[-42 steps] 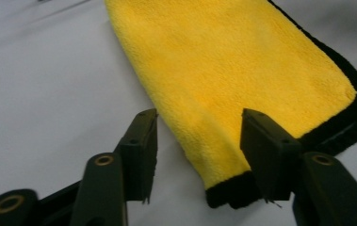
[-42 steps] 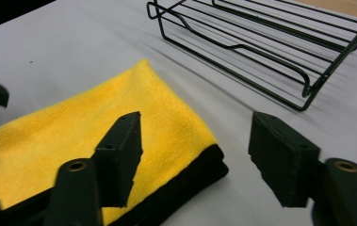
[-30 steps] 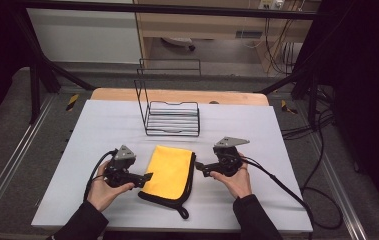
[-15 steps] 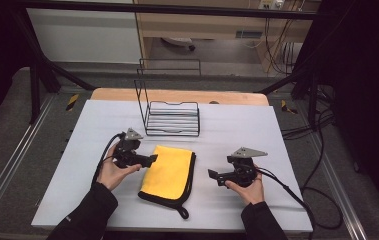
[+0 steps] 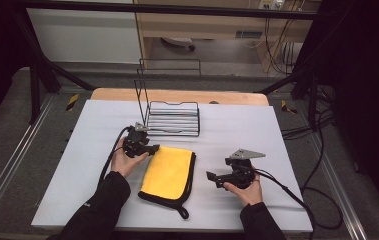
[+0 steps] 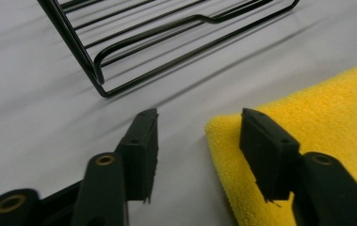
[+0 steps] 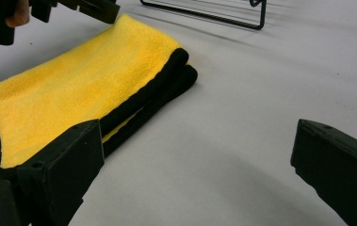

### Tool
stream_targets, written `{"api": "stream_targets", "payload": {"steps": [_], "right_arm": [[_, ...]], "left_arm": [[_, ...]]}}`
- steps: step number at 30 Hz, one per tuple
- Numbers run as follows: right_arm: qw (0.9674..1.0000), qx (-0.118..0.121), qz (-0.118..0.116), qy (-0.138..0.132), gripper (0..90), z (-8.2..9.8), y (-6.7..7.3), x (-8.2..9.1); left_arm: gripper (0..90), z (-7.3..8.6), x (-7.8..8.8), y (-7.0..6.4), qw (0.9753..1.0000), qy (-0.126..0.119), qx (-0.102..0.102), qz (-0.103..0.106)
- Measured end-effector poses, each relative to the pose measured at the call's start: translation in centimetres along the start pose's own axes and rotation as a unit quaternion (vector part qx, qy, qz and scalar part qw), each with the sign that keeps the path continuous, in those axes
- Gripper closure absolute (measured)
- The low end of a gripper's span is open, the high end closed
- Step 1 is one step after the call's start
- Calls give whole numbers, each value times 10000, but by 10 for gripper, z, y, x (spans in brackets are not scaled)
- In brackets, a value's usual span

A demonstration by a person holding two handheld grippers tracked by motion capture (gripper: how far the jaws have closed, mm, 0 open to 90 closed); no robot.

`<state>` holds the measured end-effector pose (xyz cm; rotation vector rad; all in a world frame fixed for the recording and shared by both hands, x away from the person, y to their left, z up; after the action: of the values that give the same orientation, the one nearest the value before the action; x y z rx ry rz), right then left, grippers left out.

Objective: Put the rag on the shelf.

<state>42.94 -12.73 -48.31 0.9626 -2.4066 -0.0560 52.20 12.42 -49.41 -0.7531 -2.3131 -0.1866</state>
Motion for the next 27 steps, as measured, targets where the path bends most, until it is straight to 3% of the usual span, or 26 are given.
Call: {"api": "stream_targets", "payload": {"steps": [1,3,18,27], "right_arm": [[10000,-10,-11,-2,39,0,1,0],[10000,-11,-17,-9,39,0,1,0],[9999,-113,-68,-63,41,-5,3,-3],[9999,-115,11,-113,61,-17,9,-18]], "left_arm": [[547,2,-3,0,9999,50,75,58],[552,4,-6,-1,9998,97,156,121],[715,8,-12,-9,9985,170,296,431],[771,10,-12,-12,9984,254,283,413]]}}
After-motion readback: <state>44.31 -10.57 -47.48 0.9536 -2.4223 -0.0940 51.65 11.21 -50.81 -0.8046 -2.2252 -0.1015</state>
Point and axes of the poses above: each handheld gripper's, and its own axes: x roughly backward along the jaws, z roughly out of its underside, y roughly to its left, the point moved 9 cm from there along -x, roughly forward along the jaws, and after that the axes turned 6 degrees about -y, right-handed, at the moved point
